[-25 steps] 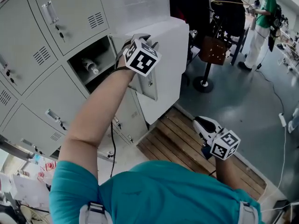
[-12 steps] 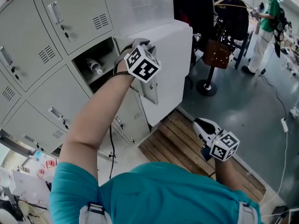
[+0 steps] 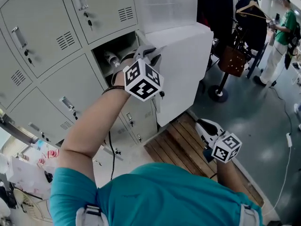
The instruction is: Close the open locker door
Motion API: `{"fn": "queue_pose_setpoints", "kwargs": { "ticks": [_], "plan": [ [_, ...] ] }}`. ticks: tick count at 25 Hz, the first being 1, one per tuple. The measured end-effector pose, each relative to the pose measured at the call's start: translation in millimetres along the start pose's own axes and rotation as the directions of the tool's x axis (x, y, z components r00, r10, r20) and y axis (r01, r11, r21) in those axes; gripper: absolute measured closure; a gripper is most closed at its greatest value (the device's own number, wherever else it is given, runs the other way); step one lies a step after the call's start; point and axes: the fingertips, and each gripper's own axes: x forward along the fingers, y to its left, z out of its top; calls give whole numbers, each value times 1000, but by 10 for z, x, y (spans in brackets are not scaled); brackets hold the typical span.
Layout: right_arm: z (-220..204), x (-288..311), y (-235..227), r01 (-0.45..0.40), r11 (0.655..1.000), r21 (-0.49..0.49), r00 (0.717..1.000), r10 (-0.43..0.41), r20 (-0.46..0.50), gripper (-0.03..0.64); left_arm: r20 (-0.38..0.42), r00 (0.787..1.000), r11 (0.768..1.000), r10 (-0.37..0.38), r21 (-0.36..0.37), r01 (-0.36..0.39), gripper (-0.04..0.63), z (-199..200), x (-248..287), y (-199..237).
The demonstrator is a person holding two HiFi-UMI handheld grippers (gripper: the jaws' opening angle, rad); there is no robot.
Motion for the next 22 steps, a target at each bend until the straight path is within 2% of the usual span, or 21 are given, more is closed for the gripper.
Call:
{"fn": "queue_pose_setpoints", "kwargs": {
  "ticks": [5, 10, 17, 22],
  "plan": [
    [-18, 322, 201, -32, 999, -10, 999, 32, -18, 578, -6, 1000, 1000, 18, -4, -19, 486, -403, -367, 208],
    [-39, 645, 448, -57, 998, -21, 998, 56, -36, 578, -30, 997, 994, 70, 90, -67, 488, -837, -617, 424],
    [-77, 1019, 714, -66, 997, -29, 996, 64, -66, 578, -67, 989, 987, 131, 107, -123, 488, -1415, -769, 792],
    [-93, 1218, 826, -63, 997, -37, 995, 60, -81, 578, -89, 979, 969, 181, 184, -162, 488, -1702, -762, 971]
  ]
}}
